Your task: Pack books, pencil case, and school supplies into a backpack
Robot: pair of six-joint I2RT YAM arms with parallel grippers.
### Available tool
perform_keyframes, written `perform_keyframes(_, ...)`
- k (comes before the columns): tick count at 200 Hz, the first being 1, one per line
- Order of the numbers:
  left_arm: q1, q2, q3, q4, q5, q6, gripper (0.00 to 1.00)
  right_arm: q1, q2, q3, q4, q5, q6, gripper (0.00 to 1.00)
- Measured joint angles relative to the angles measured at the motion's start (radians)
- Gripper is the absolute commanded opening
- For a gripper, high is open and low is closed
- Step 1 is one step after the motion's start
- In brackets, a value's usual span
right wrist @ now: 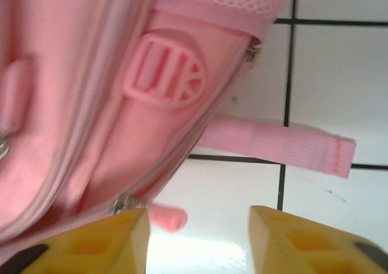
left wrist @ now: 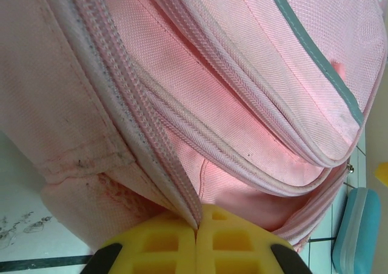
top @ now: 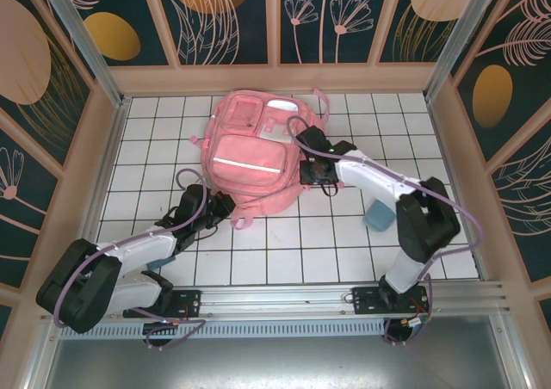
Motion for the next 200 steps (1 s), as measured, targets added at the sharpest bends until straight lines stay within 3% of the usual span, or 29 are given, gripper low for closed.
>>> perform_keyframes(45, 0.0, 0.0, 0.01, -0.027, -0.02, -0.001, 0.0, -0.06, -0.088, -0.115, 0.075, -0.212, -0.22, 0.56)
perform_keyframes(112, -0.001, 0.0, 0.021, -0.064, -0.056, -0.014, 0.0, -0.069, 0.062, -0.111, 0.171, -0.38, -0.357, 0.46)
perform_keyframes(140, -0.001, 0.005, 0.026, -0.071, -0.058, -0.017, 0.0, -0.094, 0.091, -0.098, 0.187, -0.419, -0.39, 0.32)
perform_keyframes(169, -0.001, 0.005, 0.029, -0.076, -0.058, -0.019, 0.0, -0.1, 0.095, -0.098, 0.191, -0.42, -0.401, 0.09)
perform_keyframes(200, -0.001, 0.005, 0.029, -0.079, -0.06, -0.021, 0.0, -0.1, 0.095, -0.099, 0.192, -0.357, -0.398, 0.0)
